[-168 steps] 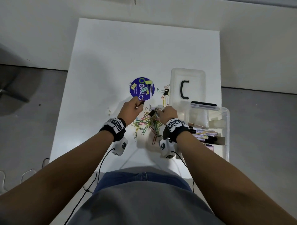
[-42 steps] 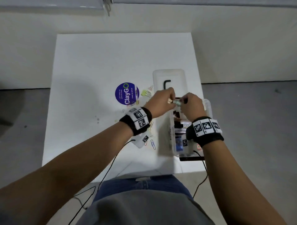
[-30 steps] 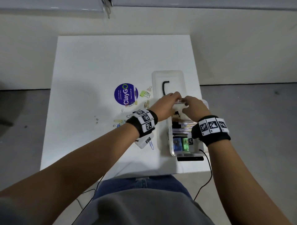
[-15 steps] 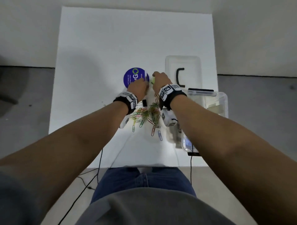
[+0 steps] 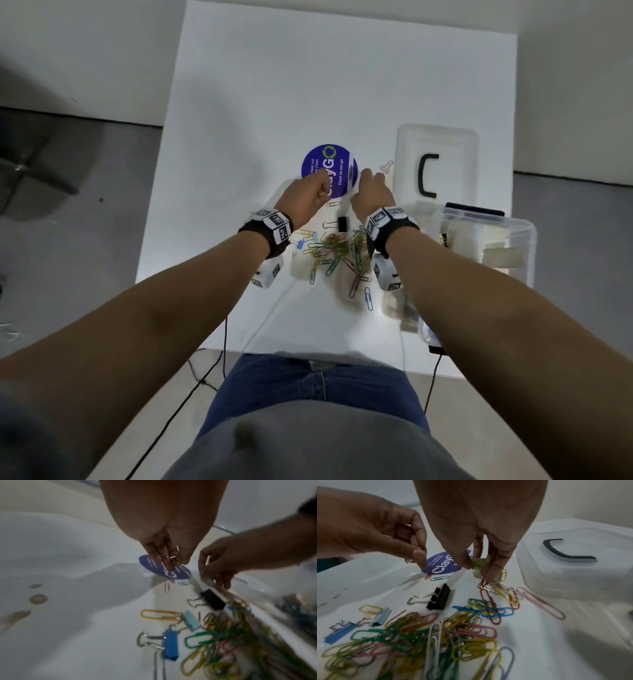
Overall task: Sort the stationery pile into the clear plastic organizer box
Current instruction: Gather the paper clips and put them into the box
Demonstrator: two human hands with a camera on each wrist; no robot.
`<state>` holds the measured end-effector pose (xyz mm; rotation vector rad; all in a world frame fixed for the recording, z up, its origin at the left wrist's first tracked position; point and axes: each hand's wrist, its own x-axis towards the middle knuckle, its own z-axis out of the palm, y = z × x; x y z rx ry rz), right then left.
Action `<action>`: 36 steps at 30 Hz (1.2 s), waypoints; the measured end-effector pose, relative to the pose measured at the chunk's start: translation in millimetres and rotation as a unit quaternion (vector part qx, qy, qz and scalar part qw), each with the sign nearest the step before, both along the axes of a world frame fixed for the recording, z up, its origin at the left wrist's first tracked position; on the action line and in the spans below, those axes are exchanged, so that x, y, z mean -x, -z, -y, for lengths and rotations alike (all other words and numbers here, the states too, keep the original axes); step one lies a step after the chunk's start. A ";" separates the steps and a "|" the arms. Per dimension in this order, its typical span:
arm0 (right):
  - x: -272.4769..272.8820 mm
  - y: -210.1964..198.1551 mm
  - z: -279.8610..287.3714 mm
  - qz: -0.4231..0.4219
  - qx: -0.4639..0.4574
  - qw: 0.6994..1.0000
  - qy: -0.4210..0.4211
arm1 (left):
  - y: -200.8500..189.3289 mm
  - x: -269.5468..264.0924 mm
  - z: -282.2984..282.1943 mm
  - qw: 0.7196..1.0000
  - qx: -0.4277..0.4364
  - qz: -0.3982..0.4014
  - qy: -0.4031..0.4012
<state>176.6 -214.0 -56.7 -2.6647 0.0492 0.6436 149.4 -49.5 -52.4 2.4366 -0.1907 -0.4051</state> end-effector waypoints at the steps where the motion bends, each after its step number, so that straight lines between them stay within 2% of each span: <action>1: 1.1 -0.6 1.1 -0.002 -0.001 1.000 0.017 | -3.5 3.2 -2.1 0.999 0.028 -0.011 -0.023; 3: 3.5 -3.5 3.3 -0.004 -0.010 0.999 0.033 | -6.8 13.8 -8.5 0.996 0.049 -0.042 -0.054; 8: 13.8 -11.1 4.3 0.011 -0.045 0.996 0.078 | 5.9 60.7 -28.9 0.996 -0.068 -0.052 -0.039; 13: 34.1 -1.8 -2.8 -0.021 -0.115 0.982 0.147 | 26.0 95.1 -26.1 0.993 -0.081 -0.077 -0.030; 15: 44.9 -5.4 -8.1 -0.052 -0.109 0.985 0.124 | 28.5 96.7 -26.6 0.993 -0.071 -0.082 -0.037; 18: 59.5 -9.1 -12.7 -0.055 -0.083 0.991 0.094 | 28.7 94.8 -28.7 0.993 -0.076 -0.085 -0.026; 23: 68.1 2.4 -10.4 -0.063 -0.016 0.997 -0.035 | 28.6 94.3 -35.0 0.993 -0.095 -0.072 0.005; 29: 75.6 -1.8 -6.2 -0.074 -0.018 0.997 0.007 | 23.1 92.5 -43.2 0.990 -0.112 -0.045 0.075; 31: 80.4 -4.4 -4.6 -0.077 -0.043 0.996 0.022 | 18.5 92.5 -41.5 0.990 -0.114 -0.029 0.074; 36: 91.0 -19.6 2.5 -0.021 -0.124 0.989 0.073 | 19.0 90.9 -47.3 0.994 -0.092 -0.033 0.043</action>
